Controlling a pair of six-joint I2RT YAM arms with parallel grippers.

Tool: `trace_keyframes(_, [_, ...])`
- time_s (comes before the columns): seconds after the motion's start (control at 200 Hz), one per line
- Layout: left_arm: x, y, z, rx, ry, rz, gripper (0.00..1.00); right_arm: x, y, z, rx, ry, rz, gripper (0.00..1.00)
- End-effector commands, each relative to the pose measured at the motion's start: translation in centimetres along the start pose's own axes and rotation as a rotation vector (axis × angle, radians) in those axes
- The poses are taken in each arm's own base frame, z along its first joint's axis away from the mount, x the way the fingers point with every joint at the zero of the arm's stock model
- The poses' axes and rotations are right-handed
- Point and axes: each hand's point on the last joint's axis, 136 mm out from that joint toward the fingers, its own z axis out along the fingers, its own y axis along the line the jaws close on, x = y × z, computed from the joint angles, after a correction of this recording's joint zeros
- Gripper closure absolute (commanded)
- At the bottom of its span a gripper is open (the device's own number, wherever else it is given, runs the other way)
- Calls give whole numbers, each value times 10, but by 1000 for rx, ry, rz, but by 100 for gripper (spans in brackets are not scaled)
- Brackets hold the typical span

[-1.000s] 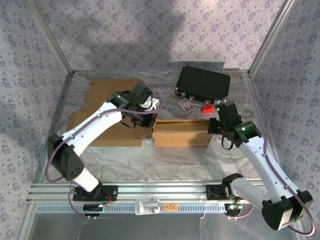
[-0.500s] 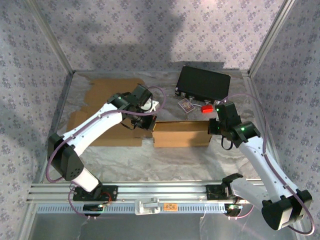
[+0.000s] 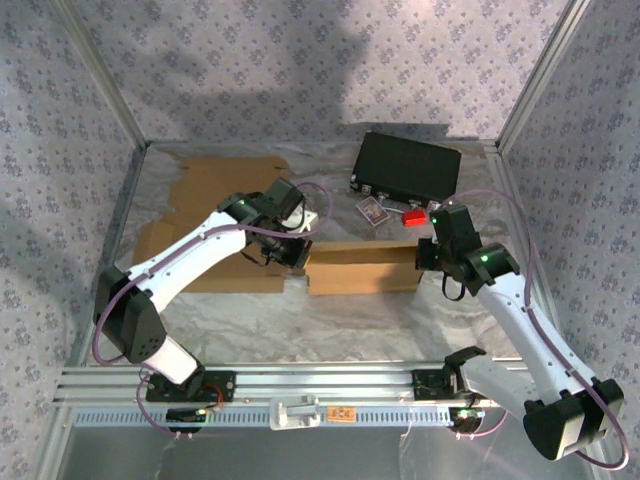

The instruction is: Fold the paper box

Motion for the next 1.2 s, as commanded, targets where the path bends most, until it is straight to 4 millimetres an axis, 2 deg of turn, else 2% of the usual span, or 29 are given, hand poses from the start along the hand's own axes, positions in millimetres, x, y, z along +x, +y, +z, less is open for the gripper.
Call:
trace_keyframes(0.0, [10,0,5,-2,25,-3,100,11,-2,0,6,32,22,100])
trace_keyframes(0.06, [9,0,5,-3,22,-5,100,11,-1,-3,4,37,37,100])
trace_keyframes(0.185, [8,1,4,-8,19,-6,100,11,2,-14,-13,67,134,74])
trace_keyframes(0.275, [8,0,5,-7,20,-8,100,19,11,-23,-69,124,251,62])
trace_keyframes(0.365, [7,1,5,-9,19,-10,100,23,18,-33,-118,161,393,55])
trace_keyframes(0.535, [4,-1,5,-9,17,-9,100,9,17,-53,-166,165,660,40])
trace_keyframes(0.685, [2,-1,4,-7,14,-10,100,-1,21,-47,-254,265,973,35])
trace_keyframes(0.83, [2,-1,4,-10,15,-14,100,-7,16,-28,-297,263,1149,32])
trace_keyframes(1.004, [2,-2,5,-6,15,-16,100,-4,6,-16,-288,265,1232,33])
trace_keyframes(1.194, [2,-3,4,-4,14,-17,100,20,-6,-4,-237,314,1249,36])
